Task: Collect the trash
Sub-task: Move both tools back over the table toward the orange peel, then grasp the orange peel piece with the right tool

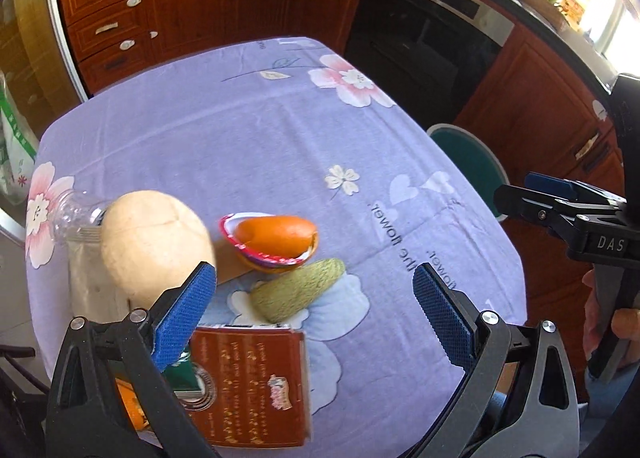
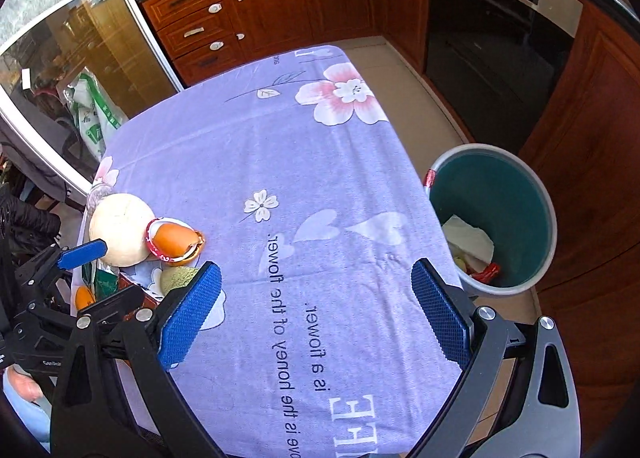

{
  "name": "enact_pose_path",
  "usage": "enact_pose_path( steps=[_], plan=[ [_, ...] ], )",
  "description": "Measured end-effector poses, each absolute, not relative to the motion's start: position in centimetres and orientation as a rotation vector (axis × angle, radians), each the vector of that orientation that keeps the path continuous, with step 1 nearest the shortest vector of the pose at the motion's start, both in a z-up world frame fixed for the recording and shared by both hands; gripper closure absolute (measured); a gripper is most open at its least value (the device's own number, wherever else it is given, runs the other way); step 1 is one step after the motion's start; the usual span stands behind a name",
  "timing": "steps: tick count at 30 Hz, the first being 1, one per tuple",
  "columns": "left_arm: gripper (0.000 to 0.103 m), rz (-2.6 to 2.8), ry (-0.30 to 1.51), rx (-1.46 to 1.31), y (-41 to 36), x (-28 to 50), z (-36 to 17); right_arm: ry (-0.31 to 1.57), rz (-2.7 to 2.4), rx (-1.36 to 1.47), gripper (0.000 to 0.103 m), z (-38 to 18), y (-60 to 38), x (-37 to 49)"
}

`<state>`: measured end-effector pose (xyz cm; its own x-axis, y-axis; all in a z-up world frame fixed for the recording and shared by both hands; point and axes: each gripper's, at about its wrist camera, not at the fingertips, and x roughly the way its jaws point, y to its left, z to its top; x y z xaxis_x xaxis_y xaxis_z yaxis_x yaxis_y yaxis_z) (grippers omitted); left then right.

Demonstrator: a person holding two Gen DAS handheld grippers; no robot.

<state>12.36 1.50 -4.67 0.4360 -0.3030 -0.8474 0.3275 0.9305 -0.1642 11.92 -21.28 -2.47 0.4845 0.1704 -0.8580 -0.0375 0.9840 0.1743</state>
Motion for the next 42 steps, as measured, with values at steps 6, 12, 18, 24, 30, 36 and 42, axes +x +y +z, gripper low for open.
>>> enact_pose_path(
  steps=[6, 12, 18, 24, 30, 36, 42],
  plan=[
    [0.004, -0.331, 1.052, 0.035, 5.3, 11.9, -5.3, 1.101, 0.183, 0.112, 0.011, -4.1, -17.5, 13.7],
    [0.004, -0.327, 1.044, 0.052, 7.2, 11.5, -5.4, 1.130, 0.276, 0.083, 0.011, -5.4, -13.0, 15.8],
    [0.004, -0.342, 1.047, 0.034, 8.2, 11.5, -5.7, 1.112, 0.374, 0.005, 0.035, -5.9, -8.9, 17.0],
    [0.004, -0.348, 1.057, -0.003, 9.0, 12.0, -6.2, 1.181, 0.452, -0.024, 0.059, -7.6, -6.0, 18.8],
    [0.004, -0.357, 1.067, -0.002, 8.6, 12.3, -6.3, 1.210, 0.483, -0.036, 0.059, -8.7, -5.3, 19.1],
    [0.004, -0.382, 1.063, 0.025, 6.9, 12.5, -5.9, 1.177, 0.447, 0.009, 0.071, -8.4, -8.0, 18.6],
    [0.004, -0.410, 1.066, 0.079, 4.4, 12.5, -5.9, 1.205, 0.333, 0.095, 0.079, -9.7, -13.3, 18.7]
  ],
)
